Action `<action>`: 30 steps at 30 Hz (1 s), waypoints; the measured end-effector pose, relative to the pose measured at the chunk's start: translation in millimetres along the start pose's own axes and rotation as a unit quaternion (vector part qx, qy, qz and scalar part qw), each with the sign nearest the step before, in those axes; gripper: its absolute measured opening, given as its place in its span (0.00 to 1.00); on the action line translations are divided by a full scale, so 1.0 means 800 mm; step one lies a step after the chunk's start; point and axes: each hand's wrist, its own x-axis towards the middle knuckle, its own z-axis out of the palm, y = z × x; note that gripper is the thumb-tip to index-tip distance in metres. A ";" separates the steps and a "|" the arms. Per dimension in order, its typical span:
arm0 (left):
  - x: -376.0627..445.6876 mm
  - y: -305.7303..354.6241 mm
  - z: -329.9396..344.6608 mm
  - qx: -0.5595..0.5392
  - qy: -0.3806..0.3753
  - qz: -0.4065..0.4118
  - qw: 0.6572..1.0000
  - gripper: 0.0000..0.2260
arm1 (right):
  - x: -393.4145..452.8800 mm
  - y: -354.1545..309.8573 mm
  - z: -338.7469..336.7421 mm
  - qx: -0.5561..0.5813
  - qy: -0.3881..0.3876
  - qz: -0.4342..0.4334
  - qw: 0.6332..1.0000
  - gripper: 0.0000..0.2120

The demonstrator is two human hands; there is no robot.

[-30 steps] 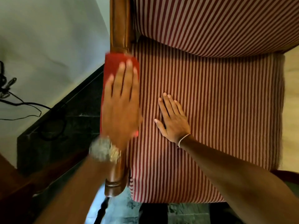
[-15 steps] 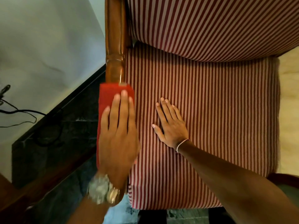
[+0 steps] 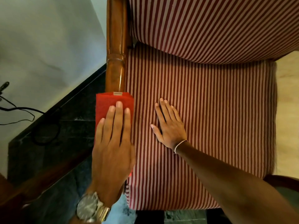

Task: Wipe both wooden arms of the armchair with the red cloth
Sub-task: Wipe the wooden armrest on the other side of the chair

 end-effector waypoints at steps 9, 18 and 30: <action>0.144 -0.007 -0.010 0.012 0.029 -0.021 0.999 0.33 | -0.003 -0.004 -0.006 0.021 -0.002 -0.009 1.000 0.34; 0.040 -0.003 -0.007 -0.036 0.008 0.013 0.999 0.29 | -0.001 -0.026 -0.036 0.133 -0.018 0.033 0.990 0.33; -0.028 -0.043 -0.049 -0.417 -0.007 -0.362 0.834 0.14 | 0.098 -0.090 -0.166 0.756 -0.109 0.167 0.623 0.19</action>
